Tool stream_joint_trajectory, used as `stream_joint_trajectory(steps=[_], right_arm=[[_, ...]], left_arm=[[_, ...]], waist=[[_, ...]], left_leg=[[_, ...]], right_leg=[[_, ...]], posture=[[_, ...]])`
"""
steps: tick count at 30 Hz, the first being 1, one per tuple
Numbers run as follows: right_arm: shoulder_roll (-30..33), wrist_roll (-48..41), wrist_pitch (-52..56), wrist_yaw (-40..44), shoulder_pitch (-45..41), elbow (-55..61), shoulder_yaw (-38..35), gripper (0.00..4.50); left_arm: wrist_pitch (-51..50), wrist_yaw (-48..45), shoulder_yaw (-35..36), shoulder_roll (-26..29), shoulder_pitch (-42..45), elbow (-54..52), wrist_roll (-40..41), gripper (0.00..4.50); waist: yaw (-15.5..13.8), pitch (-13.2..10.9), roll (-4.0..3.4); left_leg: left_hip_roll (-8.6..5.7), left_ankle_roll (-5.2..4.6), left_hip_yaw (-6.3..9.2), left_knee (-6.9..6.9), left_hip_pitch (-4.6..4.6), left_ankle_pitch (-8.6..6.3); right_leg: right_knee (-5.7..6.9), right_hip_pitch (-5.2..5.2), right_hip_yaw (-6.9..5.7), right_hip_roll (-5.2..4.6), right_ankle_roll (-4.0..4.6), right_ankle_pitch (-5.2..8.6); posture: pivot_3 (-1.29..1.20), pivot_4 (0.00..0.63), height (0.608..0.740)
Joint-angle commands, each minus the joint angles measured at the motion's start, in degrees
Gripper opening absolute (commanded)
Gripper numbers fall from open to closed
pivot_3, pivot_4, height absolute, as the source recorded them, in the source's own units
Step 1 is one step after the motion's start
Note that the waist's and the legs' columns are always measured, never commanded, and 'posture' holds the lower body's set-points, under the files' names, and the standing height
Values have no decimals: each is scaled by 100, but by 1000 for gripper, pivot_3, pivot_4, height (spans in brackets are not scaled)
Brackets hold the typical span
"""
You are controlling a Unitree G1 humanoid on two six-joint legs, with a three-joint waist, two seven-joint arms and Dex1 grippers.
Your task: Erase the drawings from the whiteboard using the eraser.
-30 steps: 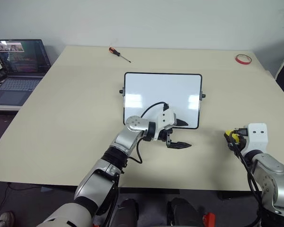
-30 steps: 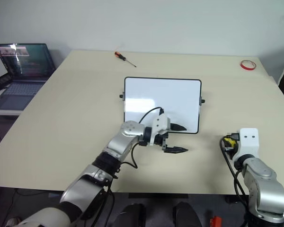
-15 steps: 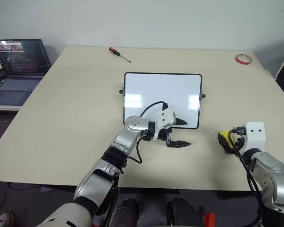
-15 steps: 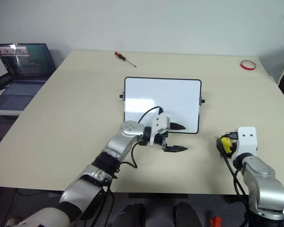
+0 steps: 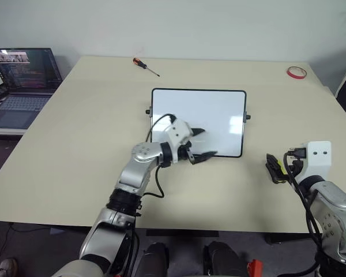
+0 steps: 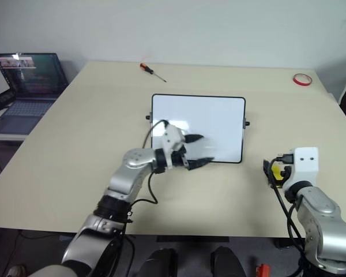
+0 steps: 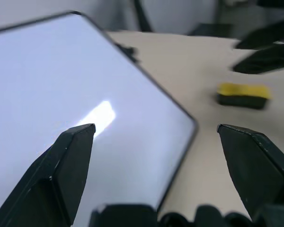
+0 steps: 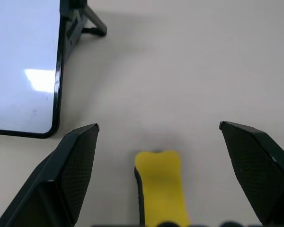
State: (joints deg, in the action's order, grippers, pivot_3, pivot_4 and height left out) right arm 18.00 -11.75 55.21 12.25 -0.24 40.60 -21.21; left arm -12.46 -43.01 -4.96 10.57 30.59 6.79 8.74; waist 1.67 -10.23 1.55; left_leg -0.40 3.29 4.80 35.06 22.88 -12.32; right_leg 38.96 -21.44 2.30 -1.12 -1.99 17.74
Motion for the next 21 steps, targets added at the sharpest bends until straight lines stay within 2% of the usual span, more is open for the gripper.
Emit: stream_joint_trajectory(steps=[1,5,10,21], right_arm=[[-118,195,-808,-148,313,339,40,4478],[-421,319,-1412,-364,645,372,209,4478],[-763,402,-2185,-429,1296,355,437,4478],[-1079,70,-2934,-138,2034,90,619,4478]], left_arm=[[-267,934,387,-196,-326,-699,67,4500],[-400,1676,593,-184,-914,-1257,-155,4500],[-654,2592,1019,-252,-2090,-2372,-260,4500],[-642,3321,1072,-273,-3750,-3686,-483,4500]], waist=[[-6,0,0],[19,2,-1],[24,5,-5],[-10,8,0]], left_leg=[[0,0,1,1,0,0],[0,0,-2,8,-5,0],[7,1,-5,4,-10,0],[8,1,-2,6,-16,0]], right_leg=[[0,1,1,-1,-1,0],[7,3,0,0,-2,-2],[6,2,8,2,-1,-1],[2,13,15,-2,2,2]], posture=[[0,150,740],[0,150,740],[0,150,740],[0,150,740]])
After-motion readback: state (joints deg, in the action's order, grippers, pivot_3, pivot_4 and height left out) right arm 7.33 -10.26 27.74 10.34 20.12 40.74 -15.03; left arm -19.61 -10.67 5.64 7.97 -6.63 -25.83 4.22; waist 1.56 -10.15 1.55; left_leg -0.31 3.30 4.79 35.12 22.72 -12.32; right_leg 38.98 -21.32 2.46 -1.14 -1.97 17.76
